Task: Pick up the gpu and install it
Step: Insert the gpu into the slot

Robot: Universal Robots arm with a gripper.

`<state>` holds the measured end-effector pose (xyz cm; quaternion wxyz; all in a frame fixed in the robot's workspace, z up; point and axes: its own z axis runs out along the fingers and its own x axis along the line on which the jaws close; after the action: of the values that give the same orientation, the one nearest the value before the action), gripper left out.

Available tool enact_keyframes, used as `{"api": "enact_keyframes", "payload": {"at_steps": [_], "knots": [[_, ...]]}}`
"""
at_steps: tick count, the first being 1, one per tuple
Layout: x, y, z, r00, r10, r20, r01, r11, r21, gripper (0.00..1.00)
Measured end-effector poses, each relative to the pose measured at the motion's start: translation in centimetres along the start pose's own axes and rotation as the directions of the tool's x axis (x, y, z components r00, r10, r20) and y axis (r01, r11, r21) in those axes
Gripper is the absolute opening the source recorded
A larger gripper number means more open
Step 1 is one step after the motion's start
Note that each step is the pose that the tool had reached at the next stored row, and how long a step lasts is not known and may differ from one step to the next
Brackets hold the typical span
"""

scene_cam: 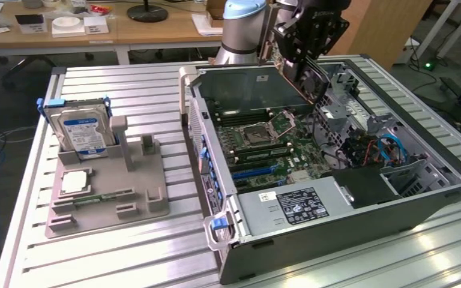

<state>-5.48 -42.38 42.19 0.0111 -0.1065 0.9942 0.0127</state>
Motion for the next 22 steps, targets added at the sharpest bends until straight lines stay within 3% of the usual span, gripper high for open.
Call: {"api": "enact_keyframes", "payload": {"at_steps": [22], "knots": [[0.07,-0.31,-0.01,0.9980,-0.063,-0.0013,0.063,0.9980,-0.0016,0.28]]}}
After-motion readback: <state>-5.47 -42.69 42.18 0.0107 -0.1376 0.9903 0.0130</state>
